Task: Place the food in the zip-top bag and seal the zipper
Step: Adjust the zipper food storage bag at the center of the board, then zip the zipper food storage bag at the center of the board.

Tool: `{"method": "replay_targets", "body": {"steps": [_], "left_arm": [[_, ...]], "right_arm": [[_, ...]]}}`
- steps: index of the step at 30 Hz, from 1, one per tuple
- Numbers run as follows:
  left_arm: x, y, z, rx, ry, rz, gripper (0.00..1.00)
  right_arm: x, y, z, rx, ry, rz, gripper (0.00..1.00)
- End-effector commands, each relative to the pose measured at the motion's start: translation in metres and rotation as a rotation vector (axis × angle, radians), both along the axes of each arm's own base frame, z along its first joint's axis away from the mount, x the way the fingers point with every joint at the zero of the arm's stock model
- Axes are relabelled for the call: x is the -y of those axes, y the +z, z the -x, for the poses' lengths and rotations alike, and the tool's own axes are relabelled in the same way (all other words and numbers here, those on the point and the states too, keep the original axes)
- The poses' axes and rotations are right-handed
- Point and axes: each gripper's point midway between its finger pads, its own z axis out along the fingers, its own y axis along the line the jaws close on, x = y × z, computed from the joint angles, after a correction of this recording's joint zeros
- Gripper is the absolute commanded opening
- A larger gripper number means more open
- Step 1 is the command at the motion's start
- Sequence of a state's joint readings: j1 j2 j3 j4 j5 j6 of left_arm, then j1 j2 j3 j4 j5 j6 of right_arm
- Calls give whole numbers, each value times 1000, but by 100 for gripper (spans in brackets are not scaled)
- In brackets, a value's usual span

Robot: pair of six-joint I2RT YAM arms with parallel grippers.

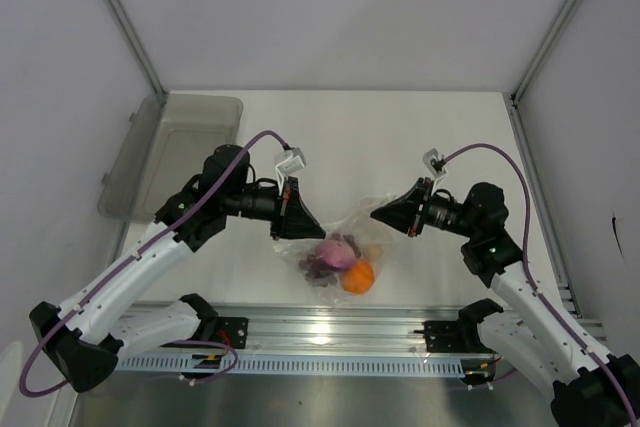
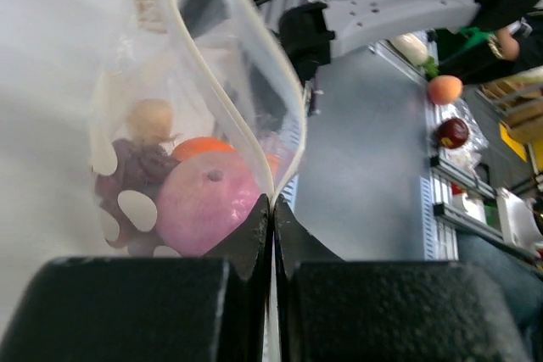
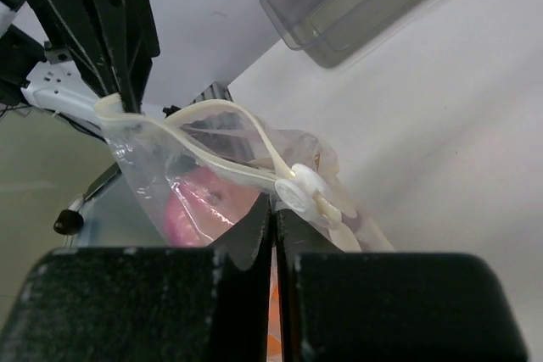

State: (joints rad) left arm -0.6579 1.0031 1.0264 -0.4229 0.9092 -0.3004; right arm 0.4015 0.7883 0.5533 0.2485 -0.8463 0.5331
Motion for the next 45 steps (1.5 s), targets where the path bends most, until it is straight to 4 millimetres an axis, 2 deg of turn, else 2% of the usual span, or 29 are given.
{"method": "replay_targets", "body": {"steps": [1,3,4,5,8,10,11,12,14,17,22,28,30,33,36,39,40,42,43,45], "left_arm": [[-4,-22,-26,46,110,-80,2],[-3,-29,-31,45,123,-98,16],[-2,-29,-34,53,129,-99,28],[0,-32,-40,67,149,-113,46],[8,-25,-42,159,135,-104,71],[18,-23,-37,217,112,-115,83],[23,-9,-39,278,104,-105,86],[29,-14,-43,286,103,-126,87],[39,-4,-46,320,96,-102,92],[50,-6,-56,328,113,-103,97],[65,-22,-46,347,49,-102,99],[66,-44,-29,357,19,-82,100],[67,-48,-31,356,33,-85,99],[68,-65,-37,333,53,-127,100],[73,-74,-41,311,54,-145,97],[78,-77,-40,292,32,-149,77],[78,-79,-39,280,27,-157,53],[79,-80,-38,260,12,-173,37],[80,-86,-37,242,2,-190,18],[81,-89,-34,220,-14,-207,0]], "right_arm": [[6,23,-2,12,-54,1,0],[6,27,-2,1,-71,15,0],[7,19,-1,-42,-83,44,0],[6,15,0,-68,-91,65,0],[2,4,4,-121,-88,111,0],[-4,-4,10,-156,-85,148,0],[-5,-7,11,-167,-86,158,0],[-9,-9,16,-174,-79,167,0],[-12,-10,19,-180,-73,173,0],[-15,-14,22,-184,-73,195,0],[-15,-19,24,-218,-74,227,0],[-16,-10,24,-225,-76,230,0],[-17,-8,26,-224,-67,229,0],[-18,-7,28,-225,-60,227,0],[-18,-5,30,-225,-56,226,0],[-17,-3,32,-221,-59,230,0],[-16,-1,31,-219,-66,230,0],[-15,0,31,-220,-70,235,0],[-15,1,30,-217,-76,235,0],[-15,3,30,-214,-74,246,0]]}}
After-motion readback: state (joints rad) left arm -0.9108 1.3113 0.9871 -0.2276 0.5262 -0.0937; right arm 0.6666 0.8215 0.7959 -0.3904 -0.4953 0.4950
